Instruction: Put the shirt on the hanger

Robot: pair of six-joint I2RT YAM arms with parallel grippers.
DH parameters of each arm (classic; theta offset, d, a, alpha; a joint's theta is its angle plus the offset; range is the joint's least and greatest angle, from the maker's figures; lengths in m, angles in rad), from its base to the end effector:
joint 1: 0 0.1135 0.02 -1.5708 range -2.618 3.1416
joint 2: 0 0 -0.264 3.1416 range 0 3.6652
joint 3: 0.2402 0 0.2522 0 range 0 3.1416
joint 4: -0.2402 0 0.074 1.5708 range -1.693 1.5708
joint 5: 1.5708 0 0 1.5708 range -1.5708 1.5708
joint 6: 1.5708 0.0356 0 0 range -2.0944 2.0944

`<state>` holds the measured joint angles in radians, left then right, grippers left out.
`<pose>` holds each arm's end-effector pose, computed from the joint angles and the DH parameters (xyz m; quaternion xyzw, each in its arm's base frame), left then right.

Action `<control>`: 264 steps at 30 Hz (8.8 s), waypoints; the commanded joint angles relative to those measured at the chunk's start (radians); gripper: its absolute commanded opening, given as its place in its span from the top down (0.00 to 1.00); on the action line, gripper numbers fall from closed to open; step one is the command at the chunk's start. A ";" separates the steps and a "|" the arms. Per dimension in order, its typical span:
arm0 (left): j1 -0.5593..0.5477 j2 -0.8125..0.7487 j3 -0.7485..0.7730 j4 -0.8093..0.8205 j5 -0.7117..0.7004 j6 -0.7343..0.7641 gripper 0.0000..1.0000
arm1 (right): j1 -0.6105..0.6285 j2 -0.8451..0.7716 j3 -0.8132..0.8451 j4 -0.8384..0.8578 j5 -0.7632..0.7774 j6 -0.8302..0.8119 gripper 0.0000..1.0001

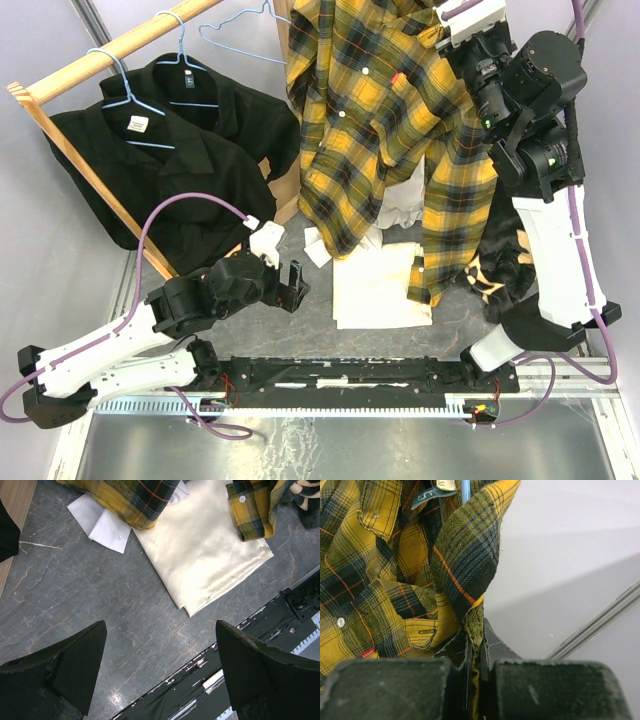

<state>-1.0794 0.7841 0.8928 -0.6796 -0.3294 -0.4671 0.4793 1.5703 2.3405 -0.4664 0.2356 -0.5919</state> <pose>0.0860 -0.1362 0.3280 0.1860 0.8492 -0.2273 0.4389 0.2324 0.1114 0.6236 -0.2186 0.5539 -0.1145 0.7952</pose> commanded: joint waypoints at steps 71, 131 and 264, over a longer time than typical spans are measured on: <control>-0.001 -0.062 -0.031 0.007 0.002 -0.073 0.05 | 0.146 0.601 0.276 0.175 -0.338 0.423 1.00; 0.116 -0.004 0.303 -0.663 -1.142 -0.649 0.05 | 0.157 0.253 -0.264 0.185 -0.414 0.425 1.00; 1.319 0.134 -0.250 1.013 -0.508 0.432 0.09 | 0.073 0.239 -0.291 0.177 -0.500 0.483 1.00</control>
<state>0.2115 0.8829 0.6624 0.0868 -0.8600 -0.1032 0.5579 1.8423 1.9762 -0.3370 -0.2478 -0.1169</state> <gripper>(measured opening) 0.953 0.046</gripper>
